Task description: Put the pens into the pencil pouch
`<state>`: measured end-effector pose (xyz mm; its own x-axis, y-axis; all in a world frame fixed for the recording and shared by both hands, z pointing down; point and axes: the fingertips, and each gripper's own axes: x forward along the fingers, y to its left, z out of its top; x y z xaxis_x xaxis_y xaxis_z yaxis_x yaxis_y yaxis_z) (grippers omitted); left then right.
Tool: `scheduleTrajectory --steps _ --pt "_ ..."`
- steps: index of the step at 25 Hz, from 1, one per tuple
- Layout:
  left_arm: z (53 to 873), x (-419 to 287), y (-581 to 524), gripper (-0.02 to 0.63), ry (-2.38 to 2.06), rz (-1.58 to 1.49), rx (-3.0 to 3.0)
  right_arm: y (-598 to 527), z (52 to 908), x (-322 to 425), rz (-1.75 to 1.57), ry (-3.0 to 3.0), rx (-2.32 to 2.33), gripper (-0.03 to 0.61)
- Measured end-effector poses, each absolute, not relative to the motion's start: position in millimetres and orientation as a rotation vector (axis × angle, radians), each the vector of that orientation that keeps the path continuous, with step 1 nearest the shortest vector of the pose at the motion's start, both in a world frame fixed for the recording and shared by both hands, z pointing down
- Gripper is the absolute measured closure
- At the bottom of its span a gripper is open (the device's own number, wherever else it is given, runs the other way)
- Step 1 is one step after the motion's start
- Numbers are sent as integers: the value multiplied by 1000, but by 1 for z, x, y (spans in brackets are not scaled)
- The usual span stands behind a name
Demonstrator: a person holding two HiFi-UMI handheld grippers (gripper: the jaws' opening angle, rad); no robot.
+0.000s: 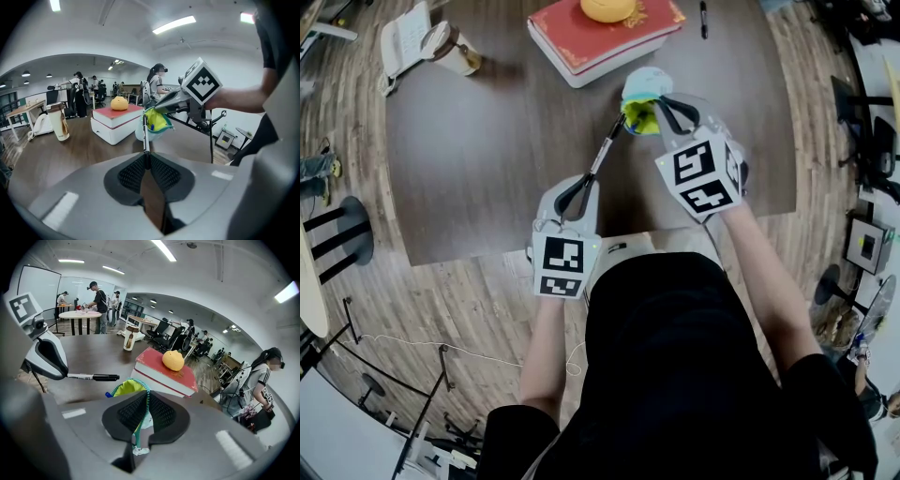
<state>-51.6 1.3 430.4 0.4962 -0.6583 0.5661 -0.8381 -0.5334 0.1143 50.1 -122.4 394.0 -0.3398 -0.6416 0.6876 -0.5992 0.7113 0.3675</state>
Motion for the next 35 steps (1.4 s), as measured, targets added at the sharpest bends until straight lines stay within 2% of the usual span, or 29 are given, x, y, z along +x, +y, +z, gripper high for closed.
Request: scheduleTrajectory --steps 14,35 --pt "431 -16 5 580 -1145 677 2389 -116 395 48 -56 -2051 933 554" --pt "438 -4 -19 578 -1154 682 2362 -118 395 41 -51 -2060 924 554"
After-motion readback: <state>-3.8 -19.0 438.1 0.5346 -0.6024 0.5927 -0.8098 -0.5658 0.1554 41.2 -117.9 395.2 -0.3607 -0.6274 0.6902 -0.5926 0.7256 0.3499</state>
